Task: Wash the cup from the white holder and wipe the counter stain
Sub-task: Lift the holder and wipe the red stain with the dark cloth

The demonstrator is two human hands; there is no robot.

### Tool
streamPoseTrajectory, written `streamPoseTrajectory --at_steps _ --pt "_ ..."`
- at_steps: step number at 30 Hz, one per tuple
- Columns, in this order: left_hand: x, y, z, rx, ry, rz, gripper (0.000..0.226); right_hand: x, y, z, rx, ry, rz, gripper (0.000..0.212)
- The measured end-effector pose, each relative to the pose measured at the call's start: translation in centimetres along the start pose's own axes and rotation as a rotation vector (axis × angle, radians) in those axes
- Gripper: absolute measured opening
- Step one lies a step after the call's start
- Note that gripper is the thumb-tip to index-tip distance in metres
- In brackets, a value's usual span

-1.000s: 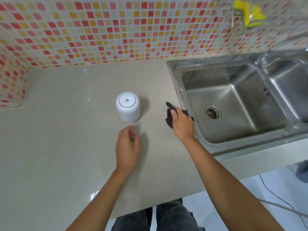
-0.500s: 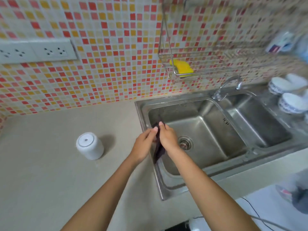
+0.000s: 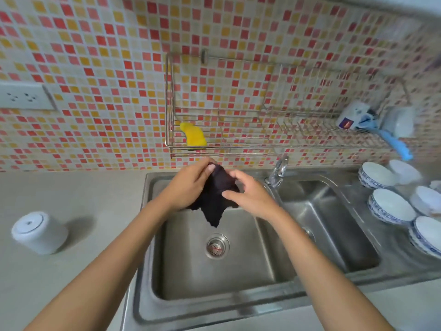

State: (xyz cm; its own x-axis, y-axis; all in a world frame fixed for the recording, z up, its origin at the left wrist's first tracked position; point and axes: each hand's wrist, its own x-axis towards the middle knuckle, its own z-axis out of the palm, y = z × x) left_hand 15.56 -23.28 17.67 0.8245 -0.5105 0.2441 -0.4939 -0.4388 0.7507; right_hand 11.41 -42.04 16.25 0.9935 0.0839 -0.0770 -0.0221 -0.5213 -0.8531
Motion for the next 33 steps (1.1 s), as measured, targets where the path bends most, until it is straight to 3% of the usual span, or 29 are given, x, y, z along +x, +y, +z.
streamPoseTrajectory --at_steps 3,9,13,15,20,25,29,33 --pt "3.1 2.4 0.1 -0.040 0.108 0.023 0.025 0.4 -1.3 -4.8 0.048 0.027 -0.058 0.024" --pt "9.1 4.5 0.2 -0.090 0.296 -0.010 0.023 4.0 -2.7 -11.7 0.267 0.158 -0.090 0.034" --pt "13.3 3.8 0.3 -0.131 0.340 -0.144 0.032 8.5 -2.8 -14.4 0.363 0.208 -0.080 0.018" --pt "15.3 3.1 0.3 -0.124 0.345 -0.198 0.032 10.8 -2.6 -15.2 0.328 0.232 -0.074 0.013" --pt "18.5 0.8 0.5 -0.068 0.352 -0.246 0.027 15.7 -1.3 -15.9 0.157 0.177 0.000 0.025" --pt "19.3 -1.1 1.7 0.136 0.338 -0.282 0.022 17.9 -0.1 -15.0 -0.093 0.161 -0.005 0.027" --pt "18.8 -2.2 2.1 0.397 0.186 -0.165 0.029 16.7 0.7 -12.7 -0.365 0.215 -0.160 0.060" --pt "18.3 -2.5 1.7 0.501 -0.111 -0.168 0.039 16.3 1.3 -12.0 -0.442 -0.054 -0.084 0.062"
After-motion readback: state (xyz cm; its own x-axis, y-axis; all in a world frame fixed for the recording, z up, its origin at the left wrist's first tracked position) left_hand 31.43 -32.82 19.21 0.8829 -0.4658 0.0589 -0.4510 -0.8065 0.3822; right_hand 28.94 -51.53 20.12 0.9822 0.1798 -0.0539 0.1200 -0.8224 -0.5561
